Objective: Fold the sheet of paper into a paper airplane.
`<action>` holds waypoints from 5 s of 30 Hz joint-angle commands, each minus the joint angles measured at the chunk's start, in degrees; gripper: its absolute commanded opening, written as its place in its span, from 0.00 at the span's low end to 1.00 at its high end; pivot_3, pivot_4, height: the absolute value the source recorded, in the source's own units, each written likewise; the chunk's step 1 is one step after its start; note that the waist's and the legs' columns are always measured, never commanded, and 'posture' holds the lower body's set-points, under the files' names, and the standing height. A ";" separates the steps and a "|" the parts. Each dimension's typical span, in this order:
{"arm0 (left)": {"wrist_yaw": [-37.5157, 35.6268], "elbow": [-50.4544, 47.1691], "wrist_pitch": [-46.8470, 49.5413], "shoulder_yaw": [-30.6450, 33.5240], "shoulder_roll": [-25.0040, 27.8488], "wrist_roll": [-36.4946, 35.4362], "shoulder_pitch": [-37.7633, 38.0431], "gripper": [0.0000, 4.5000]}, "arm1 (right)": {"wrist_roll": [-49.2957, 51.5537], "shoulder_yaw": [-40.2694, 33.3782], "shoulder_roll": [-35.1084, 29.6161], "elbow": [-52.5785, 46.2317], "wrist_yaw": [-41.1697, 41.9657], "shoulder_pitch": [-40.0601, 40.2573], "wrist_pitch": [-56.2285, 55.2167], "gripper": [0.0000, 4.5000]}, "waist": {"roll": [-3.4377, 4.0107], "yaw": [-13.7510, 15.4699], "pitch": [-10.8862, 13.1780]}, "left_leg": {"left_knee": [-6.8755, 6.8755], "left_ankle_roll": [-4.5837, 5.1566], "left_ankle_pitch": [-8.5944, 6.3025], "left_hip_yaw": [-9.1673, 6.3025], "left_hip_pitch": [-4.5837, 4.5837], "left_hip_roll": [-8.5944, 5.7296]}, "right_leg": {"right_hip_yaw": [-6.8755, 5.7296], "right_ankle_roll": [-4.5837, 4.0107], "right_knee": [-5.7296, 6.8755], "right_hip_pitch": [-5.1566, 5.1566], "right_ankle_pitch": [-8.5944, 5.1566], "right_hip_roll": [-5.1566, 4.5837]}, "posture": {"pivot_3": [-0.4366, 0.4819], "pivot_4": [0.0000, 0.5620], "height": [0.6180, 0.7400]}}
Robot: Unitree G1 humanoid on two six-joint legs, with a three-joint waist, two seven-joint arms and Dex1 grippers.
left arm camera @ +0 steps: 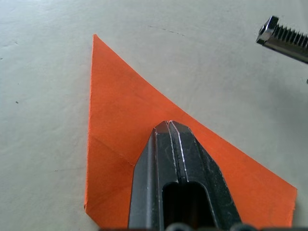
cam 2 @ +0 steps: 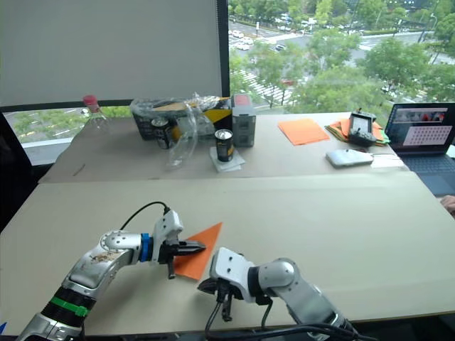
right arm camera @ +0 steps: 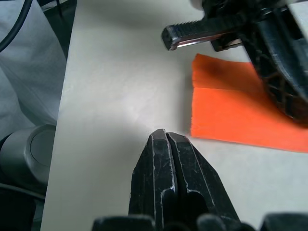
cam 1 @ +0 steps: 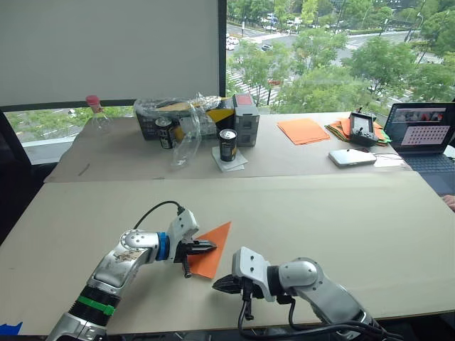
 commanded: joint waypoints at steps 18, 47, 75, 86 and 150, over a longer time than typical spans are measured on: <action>2.47 0.50 0.13 1.60 1.38 1.04 -0.10 0.00 | -5.01 0.46 8.02 25.40 -5.16 0.62 -23.00 0.00 | 0.02 -0.46 0.01 | -0.10 -0.02 -0.01 0.02 0.10 0.09 | 0.07 -0.33 -0.02 -0.01 0.20 0.17 | 0.48 0.27 0.63; 4.53 -3.02 0.06 0.13 0.69 1.73 2.86 0.00 | -9.19 -4.04 8.48 46.31 -6.06 -21.48 -22.07 0.00 | 0.02 -0.19 0.01 | -0.15 -0.15 0.02 0.01 0.19 0.22 | 0.41 -0.59 -0.06 -0.06 0.36 0.60 | 0.48 0.27 0.63; 6.86 -1.41 0.71 2.44 -2.07 0.56 1.07 0.00 | -3.09 -5.77 5.00 17.53 -3.78 -8.06 -11.96 0.00 | 0.04 -0.27 0.06 | -0.32 -0.19 0.01 0.04 -0.03 0.22 | 0.52 -0.57 -0.10 -0.37 0.34 0.63 | 0.48 0.27 0.63; 5.61 8.27 -1.20 0.70 -5.63 1.66 -8.57 0.00 | -5.77 1.45 6.22 23.17 -0.37 -11.10 -10.56 0.00 | -0.01 -0.16 0.11 | -0.31 -0.23 0.03 0.05 -0.21 0.16 | 0.52 -0.58 -0.15 -0.52 0.35 0.63 | 0.48 0.27 0.63; 4.10 -9.58 4.20 14.95 6.29 -6.01 12.20 0.00 | -8.62 3.49 7.42 31.77 -1.04 -17.12 -9.74 0.00 | 0.12 -1.26 -0.07 | -0.52 -0.37 0.12 0.04 0.38 0.35 | 0.52 -0.63 -0.05 -0.13 0.36 0.73 | 0.48 0.27 0.63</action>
